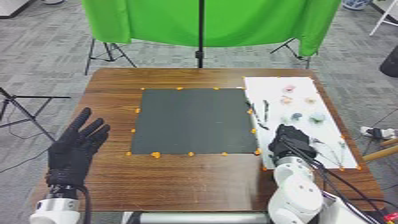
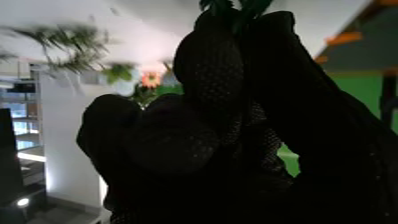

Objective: Arrange flowers

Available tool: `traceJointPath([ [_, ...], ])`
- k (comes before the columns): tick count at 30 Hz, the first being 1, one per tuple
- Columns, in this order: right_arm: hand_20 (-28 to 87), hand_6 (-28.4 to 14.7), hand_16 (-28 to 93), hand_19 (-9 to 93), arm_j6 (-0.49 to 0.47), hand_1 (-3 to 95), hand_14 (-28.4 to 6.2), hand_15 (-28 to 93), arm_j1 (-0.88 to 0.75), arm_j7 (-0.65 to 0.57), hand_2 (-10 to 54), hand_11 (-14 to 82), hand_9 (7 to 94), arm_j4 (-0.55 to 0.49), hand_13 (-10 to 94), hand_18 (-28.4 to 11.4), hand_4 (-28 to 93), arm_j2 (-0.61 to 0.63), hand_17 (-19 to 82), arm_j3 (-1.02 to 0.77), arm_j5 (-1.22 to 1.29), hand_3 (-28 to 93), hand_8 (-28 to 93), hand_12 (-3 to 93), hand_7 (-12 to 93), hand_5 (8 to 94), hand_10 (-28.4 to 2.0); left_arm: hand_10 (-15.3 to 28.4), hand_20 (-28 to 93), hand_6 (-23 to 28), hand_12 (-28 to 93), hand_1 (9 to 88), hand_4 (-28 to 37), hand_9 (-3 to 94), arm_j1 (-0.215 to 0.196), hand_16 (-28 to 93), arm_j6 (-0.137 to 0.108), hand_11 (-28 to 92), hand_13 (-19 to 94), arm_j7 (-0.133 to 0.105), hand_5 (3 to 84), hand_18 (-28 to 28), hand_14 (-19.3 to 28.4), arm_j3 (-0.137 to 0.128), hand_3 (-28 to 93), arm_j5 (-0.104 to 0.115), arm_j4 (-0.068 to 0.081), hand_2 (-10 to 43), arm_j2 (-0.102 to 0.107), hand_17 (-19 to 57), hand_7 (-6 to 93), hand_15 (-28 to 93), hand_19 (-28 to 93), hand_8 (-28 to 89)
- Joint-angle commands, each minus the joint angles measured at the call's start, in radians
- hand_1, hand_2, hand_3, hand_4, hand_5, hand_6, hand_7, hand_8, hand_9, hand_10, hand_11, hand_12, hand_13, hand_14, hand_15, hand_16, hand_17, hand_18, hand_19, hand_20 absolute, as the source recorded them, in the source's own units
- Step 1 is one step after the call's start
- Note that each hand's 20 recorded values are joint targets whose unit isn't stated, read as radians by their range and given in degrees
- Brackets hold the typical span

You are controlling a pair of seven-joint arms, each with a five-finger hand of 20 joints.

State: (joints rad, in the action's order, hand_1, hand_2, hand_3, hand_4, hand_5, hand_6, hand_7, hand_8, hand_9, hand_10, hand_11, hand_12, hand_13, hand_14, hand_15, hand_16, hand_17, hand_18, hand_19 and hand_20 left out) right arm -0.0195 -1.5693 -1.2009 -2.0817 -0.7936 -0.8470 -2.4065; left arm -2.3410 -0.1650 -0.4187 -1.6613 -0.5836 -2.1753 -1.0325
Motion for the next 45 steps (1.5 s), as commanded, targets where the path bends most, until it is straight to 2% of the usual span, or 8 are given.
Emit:
traceJointPath([
  [1,54,-5.1,21,93,0.064,56.0,-6.7,73,0.057,0.04,-9.5,50.4,87.8,-0.084,87,-16.1,-28,-0.019,63,-0.004,-0.056,73,14,22.8,30,85.2,-11.5,18.8,-1,6.7,9,23.0,-25.8,32.0,-0.015,-8,0.001,18,20,0.013,33.8,25.9,26.3,-0.02,83,-0.009,-0.011,4.7,-0.009,-12.9,11.0,38,51,-11],
  [7,55,-5.1,21,93,0.058,56.2,-6.4,73,0.183,0.109,-9.5,50.6,88.4,-0.077,87,-15.8,-28,-0.101,63,0.062,-0.02,73,15,22.2,29,85.9,-11.4,18.9,-1,6.7,9,23.0,-25.8,32.1,-0.022,-8,-0.004,18,20,0.038,33.7,26.0,26.3,-0.041,83,-0.017,-0.024,4.7,-0.018,-12.9,11.0,38,51,-10],
  [14,56,-5.3,21,93,0.019,56.6,-6.3,73,0.4,0.286,-9.5,50.7,88.9,0.08,88,-15.8,-28,-0.355,64,0.187,0.046,73,15,22.0,28,86.7,-11.2,19.1,-1,6.7,9,23.1,-25.8,32.2,-0.021,-8,-0.032,18,20,0.031,33.9,26.0,26.6,-0.05,83,-0.007,-0.04,4.2,0.02,-13.0,11.3,38,51,-10],
  [21,57,-5.8,22,93,-0.036,58.3,-6.3,73,0.498,0.418,-9.5,51.1,89.0,0.29,88,-15.6,-28,-0.568,65,0.273,0.096,71,15,21.9,27,87.2,-11.4,20.1,-2,6.9,10,23.0,-27.8,33.6,0.026,-8,-0.039,18,19,0.055,35.4,26.1,28.0,-0.043,85,-0.013,-0.037,2.9,0.047,-13.5,12.8,40,51,-10],
  [30,57,-4.5,22,93,-0.058,56.6,-6.0,73,0.593,0.336,-9.5,51.6,89.3,0.45,89,-15.8,-26,-0.629,65,0.383,0.219,72,16,21.8,28,86.9,-10.4,20.5,-2,6.9,11,23.2,-28.2,34.2,0.103,-9,-0.015,17,20,0.11,34.8,26.0,28.4,-0.032,84,-0.035,-0.014,3.9,0.064,-13.4,11.5,40,51,-11],
  [40,57,-3.5,22,93,-0.105,55.9,-5.9,73,0.614,0.291,-9.5,52.4,90.0,0.527,89,-15.7,-27,-0.627,65,0.467,0.281,71,13,22.0,29,87.3,-9.8,20.9,-4,6.6,13,23.3,-27.5,40.0,0.124,-7,-0.016,16,31,0.07,34.1,28.0,28.4,-0.009,82,-0.026,-0.008,5.5,0.066,-14.0,12.4,38,53,-11],
  [42,57,-3.6,22,93,-0.071,54.7,-6.0,73,0.65,0.296,-9.5,52.8,90.3,0.544,89,-15.7,-26,-0.618,65,0.522,0.275,71,12,22.0,29,87.5,-10.1,20.7,-5,6.5,14,23.1,-27.5,40.9,0.109,-5,-0.031,15,34,0.029,34.0,28.3,28.4,-0.002,82,-0.007,-0.011,5.9,0.091,-14.1,12.7,37,54,-11],
  [45,58,-3.2,22,93,-0.084,50.6,-6.4,73,0.667,0.298,-7.9,52.7,91.0,0.542,89,-16.4,-28,-0.617,65,0.537,0.306,73,9,21.7,28,88.7,-10.3,20.6,-6,6.6,14,23.0,-27.0,39.1,0.098,-5,-0.026,15,33,0.04,33.8,28.4,28.4,-0.009,82,-0.012,-0.014,5.9,0.084,-13.9,12.5,37,55,-12],
])
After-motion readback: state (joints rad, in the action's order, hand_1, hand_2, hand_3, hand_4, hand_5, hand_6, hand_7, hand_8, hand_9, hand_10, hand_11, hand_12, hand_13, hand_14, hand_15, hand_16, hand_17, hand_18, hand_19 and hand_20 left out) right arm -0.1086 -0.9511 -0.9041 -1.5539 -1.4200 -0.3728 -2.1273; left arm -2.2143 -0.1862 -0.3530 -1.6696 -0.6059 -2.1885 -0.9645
